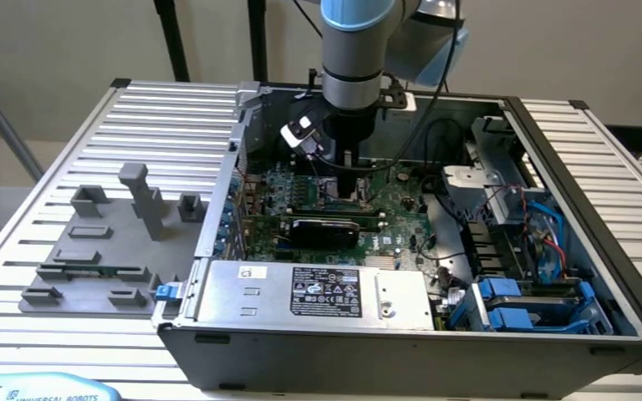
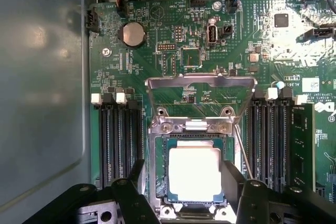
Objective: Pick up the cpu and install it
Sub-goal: 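Place the cpu into insertion slot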
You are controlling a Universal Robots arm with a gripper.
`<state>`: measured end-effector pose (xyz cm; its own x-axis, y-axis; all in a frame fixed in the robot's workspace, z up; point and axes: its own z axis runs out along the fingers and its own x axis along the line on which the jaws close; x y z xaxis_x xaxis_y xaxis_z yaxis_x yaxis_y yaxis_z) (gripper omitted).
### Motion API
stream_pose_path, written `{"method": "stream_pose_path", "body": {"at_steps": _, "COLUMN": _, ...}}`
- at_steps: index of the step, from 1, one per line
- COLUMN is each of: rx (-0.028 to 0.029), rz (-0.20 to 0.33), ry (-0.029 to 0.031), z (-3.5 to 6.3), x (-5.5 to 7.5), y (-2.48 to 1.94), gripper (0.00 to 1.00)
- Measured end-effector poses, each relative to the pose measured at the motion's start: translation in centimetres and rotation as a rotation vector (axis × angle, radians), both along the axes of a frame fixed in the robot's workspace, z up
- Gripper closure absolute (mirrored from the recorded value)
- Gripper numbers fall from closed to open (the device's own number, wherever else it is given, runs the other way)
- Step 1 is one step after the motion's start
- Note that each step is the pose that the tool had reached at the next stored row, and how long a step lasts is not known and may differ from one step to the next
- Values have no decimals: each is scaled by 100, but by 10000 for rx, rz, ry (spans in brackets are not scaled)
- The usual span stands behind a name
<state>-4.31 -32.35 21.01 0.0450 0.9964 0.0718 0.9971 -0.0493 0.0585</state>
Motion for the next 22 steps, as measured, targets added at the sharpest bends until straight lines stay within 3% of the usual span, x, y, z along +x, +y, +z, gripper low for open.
{"method": "stream_pose_path", "body": {"at_steps": 14, "rx": 14, "rz": 0, "ry": 6, "z": 75, "x": 15, "y": -2, "gripper": 31}}
{"method": "stream_pose_path", "body": {"at_steps": 16, "rx": 19, "rz": 1, "ry": 9, "z": 84, "x": 16, "y": -5, "gripper": 40}}
{"method": "stream_pose_path", "body": {"at_steps": 17, "rx": 22, "rz": 0, "ry": 10, "z": 88, "x": 16, "y": -6, "gripper": 40}}
{"method": "stream_pose_path", "body": {"at_steps": 21, "rx": 26, "rz": 1, "ry": 18, "z": 97, "x": 16, "y": -17, "gripper": 64}}
{"method": "stream_pose_path", "body": {"at_steps": 22, "rx": 26, "rz": 0, "ry": 20, "z": 97, "x": 15, "y": -21, "gripper": 64}}
